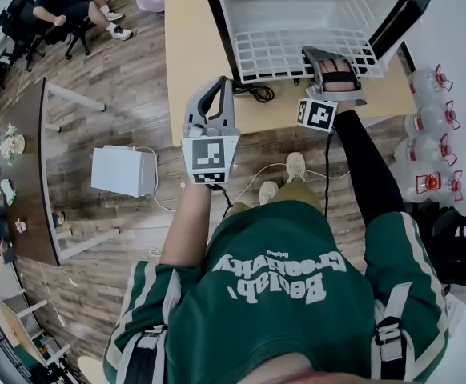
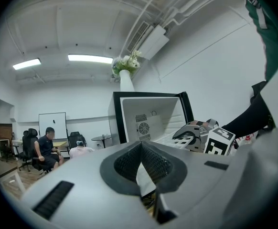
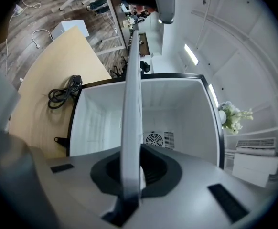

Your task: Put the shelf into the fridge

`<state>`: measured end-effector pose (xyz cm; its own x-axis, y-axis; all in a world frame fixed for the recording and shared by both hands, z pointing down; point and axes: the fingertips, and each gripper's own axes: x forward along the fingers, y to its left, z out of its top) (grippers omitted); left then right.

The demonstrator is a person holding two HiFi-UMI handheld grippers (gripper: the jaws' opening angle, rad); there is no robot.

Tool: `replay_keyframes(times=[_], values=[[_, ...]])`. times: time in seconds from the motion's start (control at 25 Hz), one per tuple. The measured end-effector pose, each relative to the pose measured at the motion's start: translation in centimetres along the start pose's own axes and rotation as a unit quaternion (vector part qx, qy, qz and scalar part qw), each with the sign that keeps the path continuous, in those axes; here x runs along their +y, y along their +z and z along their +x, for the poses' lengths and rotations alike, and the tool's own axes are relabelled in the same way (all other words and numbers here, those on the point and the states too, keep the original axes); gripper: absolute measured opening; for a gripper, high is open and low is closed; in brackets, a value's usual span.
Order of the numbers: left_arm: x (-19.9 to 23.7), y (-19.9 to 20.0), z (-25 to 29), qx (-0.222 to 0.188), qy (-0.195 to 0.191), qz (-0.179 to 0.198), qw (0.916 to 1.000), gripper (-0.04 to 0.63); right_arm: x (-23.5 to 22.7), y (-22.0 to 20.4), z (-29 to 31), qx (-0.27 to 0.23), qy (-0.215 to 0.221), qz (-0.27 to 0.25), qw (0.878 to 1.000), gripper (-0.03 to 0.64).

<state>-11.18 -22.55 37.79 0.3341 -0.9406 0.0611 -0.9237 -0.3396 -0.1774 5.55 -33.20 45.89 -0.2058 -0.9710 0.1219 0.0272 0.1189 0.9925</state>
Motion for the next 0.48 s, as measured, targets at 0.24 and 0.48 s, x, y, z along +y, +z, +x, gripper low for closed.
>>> replay_keyframes(times=[0.24,0.48], values=[[0.1,-0.3,0.2,0.002,0.002,-0.003,1.0,0.0,0.3,0.0,0.6,-0.004,-0.003,-0.008,1.0,0.031],[0.1,-0.6,0.8,0.004,0.001,-0.007,1.0,0.0,0.5,0.0,1.4,-0.004,-0.01,-0.007,1.0,0.032]])
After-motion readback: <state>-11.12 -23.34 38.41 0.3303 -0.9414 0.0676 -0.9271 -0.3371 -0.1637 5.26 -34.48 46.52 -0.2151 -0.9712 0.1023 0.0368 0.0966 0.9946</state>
